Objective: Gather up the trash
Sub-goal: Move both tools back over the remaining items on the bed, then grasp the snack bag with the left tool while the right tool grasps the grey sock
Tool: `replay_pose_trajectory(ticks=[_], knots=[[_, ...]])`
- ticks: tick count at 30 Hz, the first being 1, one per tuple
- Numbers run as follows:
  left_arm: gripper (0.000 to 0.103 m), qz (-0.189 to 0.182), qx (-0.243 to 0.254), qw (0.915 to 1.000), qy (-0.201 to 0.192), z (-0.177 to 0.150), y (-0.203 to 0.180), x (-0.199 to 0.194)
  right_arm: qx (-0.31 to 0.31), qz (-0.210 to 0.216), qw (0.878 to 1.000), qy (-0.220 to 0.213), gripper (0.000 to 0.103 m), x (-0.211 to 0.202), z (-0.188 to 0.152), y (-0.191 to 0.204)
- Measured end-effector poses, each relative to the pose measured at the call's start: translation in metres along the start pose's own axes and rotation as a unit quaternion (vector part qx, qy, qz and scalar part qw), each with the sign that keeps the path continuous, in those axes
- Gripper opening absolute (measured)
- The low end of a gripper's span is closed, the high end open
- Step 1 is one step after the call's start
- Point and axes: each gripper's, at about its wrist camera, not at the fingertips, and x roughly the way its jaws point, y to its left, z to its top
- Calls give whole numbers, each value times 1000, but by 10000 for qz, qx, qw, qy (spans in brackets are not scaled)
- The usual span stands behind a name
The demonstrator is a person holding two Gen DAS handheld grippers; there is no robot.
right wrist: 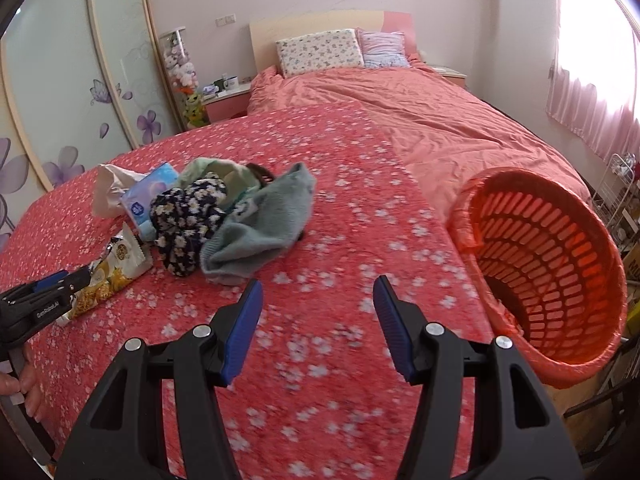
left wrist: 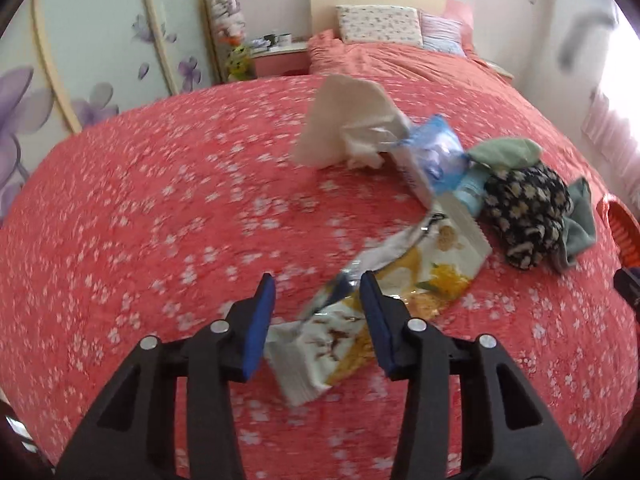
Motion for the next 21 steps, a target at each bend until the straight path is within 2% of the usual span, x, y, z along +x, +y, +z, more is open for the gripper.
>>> replay_pose_trajectory(ticks=[3, 8, 10, 12, 14, 21], knots=[[56, -212, 0, 9997, -77, 0, 5, -3, 76, 89, 9999, -19, 58, 7, 9, 8], [57, -379, 61, 9992, -96, 0, 4, -4, 502, 285, 9982, 137, 57, 26, 26, 12], [58, -432, 76, 9990, -76, -1, 3, -2, 569, 298, 9975, 286, 48, 37, 29, 16], [60, -478, 86, 9988, -66, -2, 1, -2, 572, 357, 9967, 444, 21, 44, 28, 18], [61, -555, 112, 9984, -52, -5, -1, -3, 574, 395, 9968, 384, 9, 38, 23, 17], [63, -819, 389, 9959, 52, -22, -15, -8, 642, 246, 9976, 125, 8, 10, 13, -7]])
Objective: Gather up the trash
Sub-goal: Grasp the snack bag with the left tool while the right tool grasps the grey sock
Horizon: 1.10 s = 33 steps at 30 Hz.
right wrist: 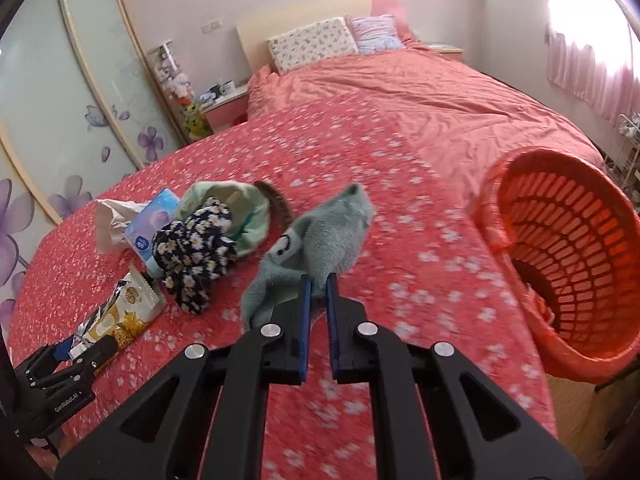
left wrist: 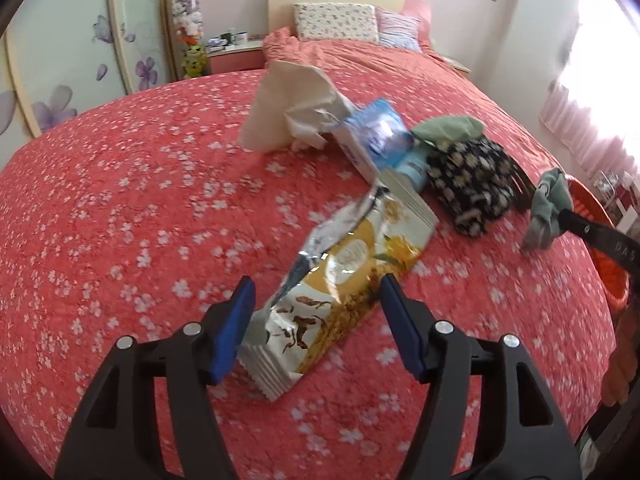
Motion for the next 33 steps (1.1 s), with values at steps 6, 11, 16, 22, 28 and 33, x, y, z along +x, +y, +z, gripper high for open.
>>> replay_pose_trajectory(ticks=[6, 11, 16, 22, 28, 33], knots=[[64, -253, 217, 9994, -59, -7, -12, -10, -93, -334, 9994, -35, 8, -11, -2, -16], [76, 122, 364, 9991, -202, -3, -16, -10, -110, -217, 9996, 138, 33, -1, -2, -16], [76, 254, 519, 9983, 44, 2, -23, 11, -99, -176, 9996, 214, 59, 8, 1, -10], [60, 308, 642, 9975, -11, 6, -41, 18, -14, -492, 9978, 439, 59, 29, 8, -6], [52, 735, -4, 9972, 98, 16, -16, 19, -237, -569, 9972, 427, 15, 29, 3, -8], [54, 631, -692, 9956, 79, 22, 22, 16, -448, -524, 9967, 418, 13, 28, -1, -3]])
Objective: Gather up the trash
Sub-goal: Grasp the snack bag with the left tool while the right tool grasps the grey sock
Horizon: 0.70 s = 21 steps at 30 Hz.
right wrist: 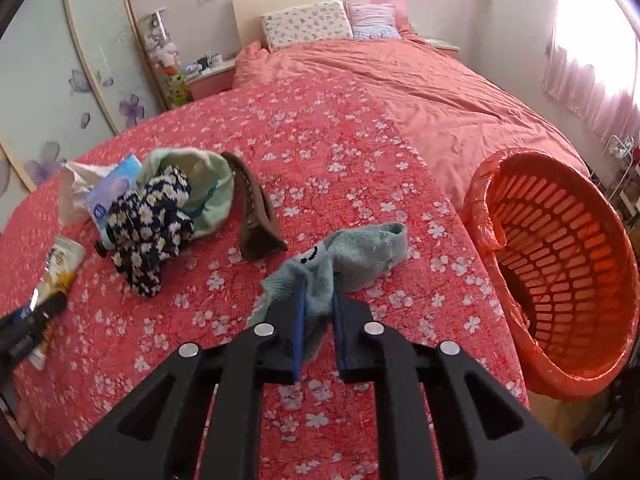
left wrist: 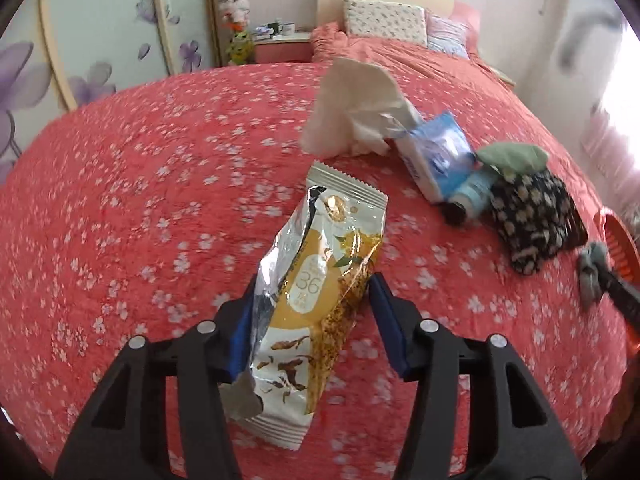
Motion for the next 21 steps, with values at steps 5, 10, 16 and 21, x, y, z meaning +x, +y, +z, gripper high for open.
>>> replay_pose_trajectory(ticks=[5, 10, 16, 21], knots=[[55, 4, 280, 9995, -132, -5, 0, -1, 21, -46, 10000, -37, 18, 1, -1, 4], [55, -29, 287, 9994, -195, -11, -3, -3, 128, 134, 9998, -116, 20, 2, -3, -5], [60, -173, 234, 9994, -201, -17, 2, -5, 249, 315, 9991, -120, 22, 3, -4, -12], [61, -303, 145, 9992, -219, -17, 7, -6, 234, 458, 9986, -121, 31, 3, -4, -11]])
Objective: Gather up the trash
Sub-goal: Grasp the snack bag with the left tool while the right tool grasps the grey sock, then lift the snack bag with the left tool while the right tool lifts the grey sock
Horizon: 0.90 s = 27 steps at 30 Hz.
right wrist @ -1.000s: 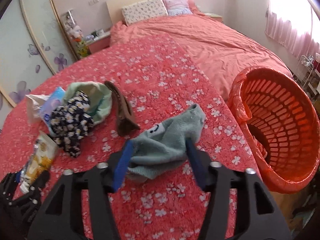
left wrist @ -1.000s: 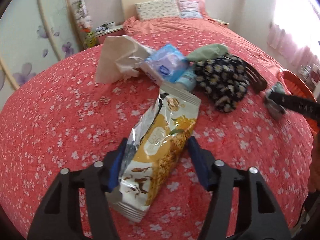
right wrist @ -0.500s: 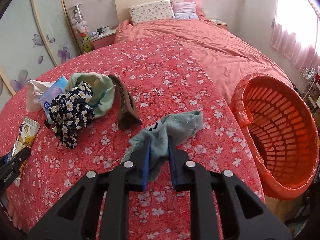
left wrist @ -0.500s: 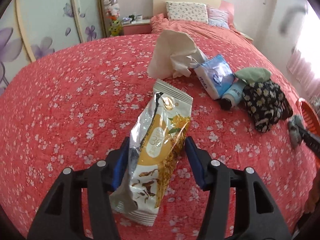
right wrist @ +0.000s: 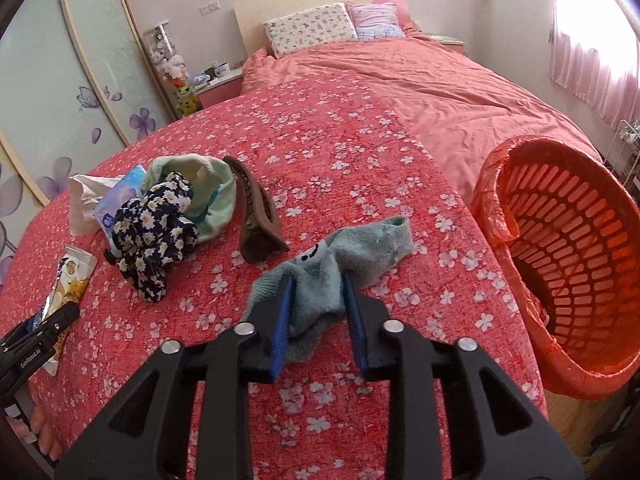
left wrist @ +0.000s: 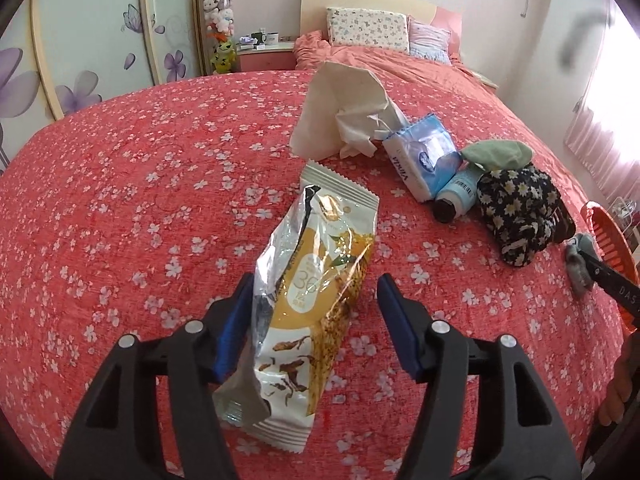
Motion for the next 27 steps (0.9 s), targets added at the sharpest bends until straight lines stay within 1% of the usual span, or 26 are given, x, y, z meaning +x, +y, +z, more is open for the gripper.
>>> replay_pose_trajectory(ticks=[4, 10, 17, 25, 27], knots=[[61, -155, -130, 9998, -34, 1, 9, 0, 22, 88, 10000, -5, 34, -1, -1, -2], [63, -43, -13, 10000, 2, 1, 12, 1, 93, 225, 9997, -11, 36, -1, -1, -6], [63, -70, -31, 10000, -2, 3, 10, 2, 57, 256, 9997, -10, 41, -2, -1, -4], [63, -69, -34, 10000, -4, 3, 10, 2, 118, 345, 9993, -18, 43, -2, -1, -5], [63, -62, -29, 10000, -2, 3, 9, 2, 113, 364, 9993, -20, 47, -2, -1, -5]])
